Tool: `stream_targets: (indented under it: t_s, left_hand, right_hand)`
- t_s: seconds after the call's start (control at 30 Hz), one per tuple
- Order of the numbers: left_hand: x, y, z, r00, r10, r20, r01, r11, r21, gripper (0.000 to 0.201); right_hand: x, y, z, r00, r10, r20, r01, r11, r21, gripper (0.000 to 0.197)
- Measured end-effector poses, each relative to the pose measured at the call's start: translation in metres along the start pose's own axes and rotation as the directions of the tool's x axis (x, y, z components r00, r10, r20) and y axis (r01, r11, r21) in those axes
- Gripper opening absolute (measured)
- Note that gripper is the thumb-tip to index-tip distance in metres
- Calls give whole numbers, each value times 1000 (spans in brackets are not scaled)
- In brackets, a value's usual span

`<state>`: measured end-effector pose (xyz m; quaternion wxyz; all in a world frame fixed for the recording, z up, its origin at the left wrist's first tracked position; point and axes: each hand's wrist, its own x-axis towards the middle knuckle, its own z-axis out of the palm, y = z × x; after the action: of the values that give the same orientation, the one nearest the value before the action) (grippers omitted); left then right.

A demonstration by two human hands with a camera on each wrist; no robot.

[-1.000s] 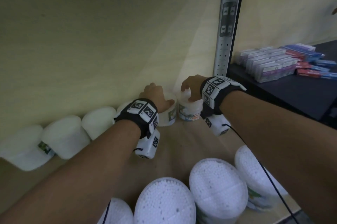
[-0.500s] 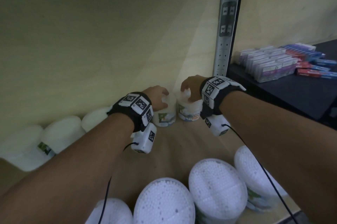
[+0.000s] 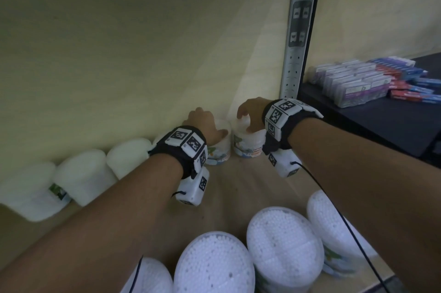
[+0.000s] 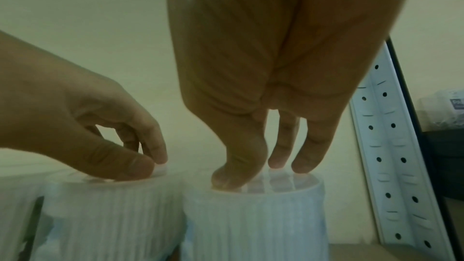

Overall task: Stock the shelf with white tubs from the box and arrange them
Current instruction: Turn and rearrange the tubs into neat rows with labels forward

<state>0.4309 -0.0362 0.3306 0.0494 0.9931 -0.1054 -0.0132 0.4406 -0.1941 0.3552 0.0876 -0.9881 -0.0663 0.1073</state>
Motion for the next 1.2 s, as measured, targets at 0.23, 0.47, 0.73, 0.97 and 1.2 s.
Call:
stream_targets:
  t_s: [0.23, 0.47, 0.73, 0.97, 1.2]
  left_hand:
    - [1, 0, -4, 997, 58, 53, -61, 997, 55, 62]
    - [-1, -1, -8, 989, 119, 88, -123, 991, 46, 54]
    - [-1, -2, -12, 975, 172, 138, -177, 984, 24, 55]
    - [-7, -5, -9, 993, 106, 53, -108, 994, 26, 50]
    - [-6, 1, -9, 991, 126, 45, -131, 985, 115, 47]
  right_hand:
    - [4, -1, 2, 999, 45, -5, -45, 999, 30, 44]
    - [-1, 0, 2, 999, -4, -32, 5, 1000, 22, 41]
    - [2, 1, 4, 999, 6, -43, -6, 1000, 8, 43]
    - [0, 0, 2, 1000, -18, -21, 16, 996, -84, 52]
    - [2, 2, 3, 998, -17, -61, 15, 999, -36, 44]
